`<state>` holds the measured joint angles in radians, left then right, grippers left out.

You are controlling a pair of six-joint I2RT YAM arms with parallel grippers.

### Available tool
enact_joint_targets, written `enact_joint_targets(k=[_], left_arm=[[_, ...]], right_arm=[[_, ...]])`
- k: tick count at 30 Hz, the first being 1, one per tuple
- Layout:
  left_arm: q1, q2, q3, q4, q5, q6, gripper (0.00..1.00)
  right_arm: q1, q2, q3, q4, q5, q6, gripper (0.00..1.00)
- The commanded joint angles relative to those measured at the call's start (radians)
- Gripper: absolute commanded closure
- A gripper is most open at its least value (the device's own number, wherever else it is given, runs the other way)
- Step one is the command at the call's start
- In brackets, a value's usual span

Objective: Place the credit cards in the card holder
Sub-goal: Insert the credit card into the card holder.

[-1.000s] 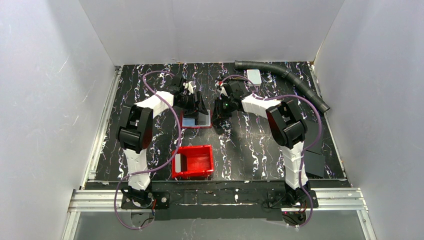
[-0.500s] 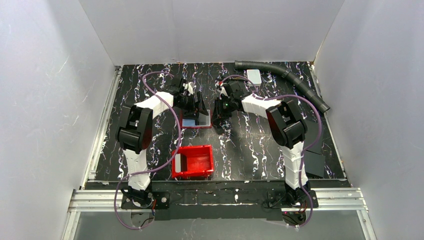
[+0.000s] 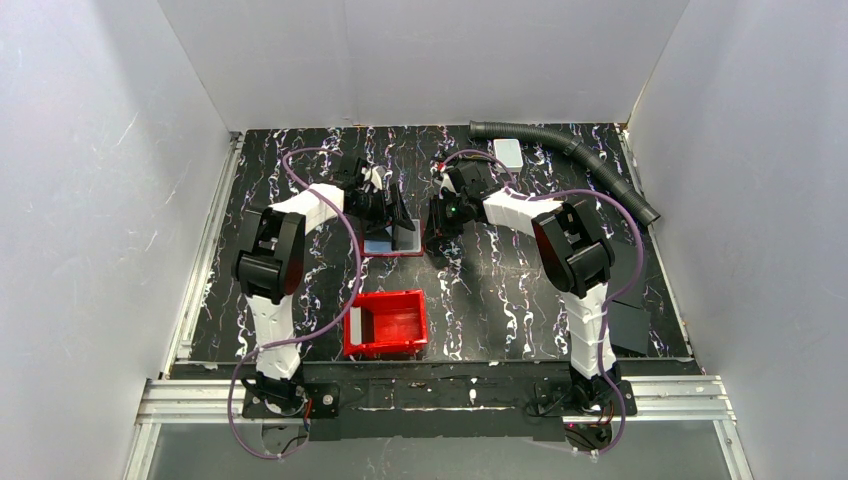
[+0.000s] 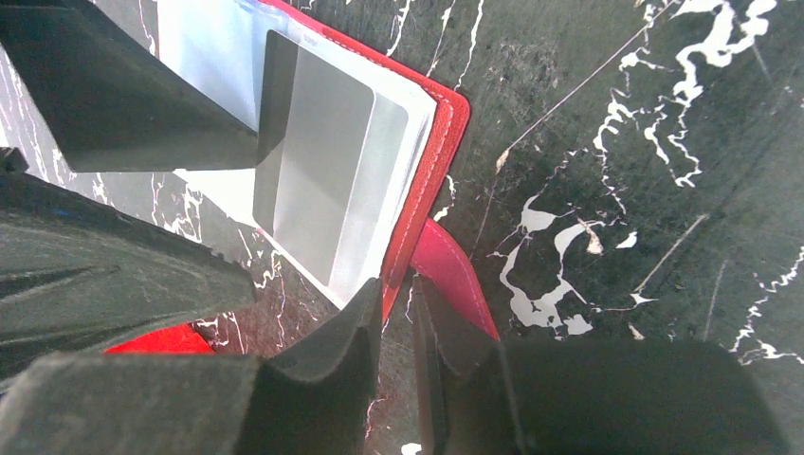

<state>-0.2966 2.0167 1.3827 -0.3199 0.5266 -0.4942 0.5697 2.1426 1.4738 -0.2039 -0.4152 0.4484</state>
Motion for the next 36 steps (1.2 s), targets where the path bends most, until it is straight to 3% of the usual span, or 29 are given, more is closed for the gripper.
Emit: enact_joint_targets(k=[1,13,22,28,36], left_arm=[[0.000,0.024,0.001,0.046,0.111,-0.033,0.25],[-0.001,0.014,-0.036,0.173,0.174,-0.080,0.25],[-0.008,0.036,-0.035,0.174,0.204,-0.090,0.25],[-0.005,-0.001,0.011,0.048,0.135,-0.047,0.21],[0.048,-0.142,0.149,-0.174,0.035,0.012,0.13]], right_arm=[[0.009,0.069,-0.015,-0.057,0.054,-0.032,0.73],[0.009,0.076,-0.015,-0.048,0.044,-0.026,0.73],[0.009,0.077,-0.015,-0.043,0.043,-0.023,0.73],[0.007,0.049,0.009,-0.089,0.064,-0.039,0.72],[0.005,-0.009,0.130,-0.283,0.150,-0.111,0.58]])
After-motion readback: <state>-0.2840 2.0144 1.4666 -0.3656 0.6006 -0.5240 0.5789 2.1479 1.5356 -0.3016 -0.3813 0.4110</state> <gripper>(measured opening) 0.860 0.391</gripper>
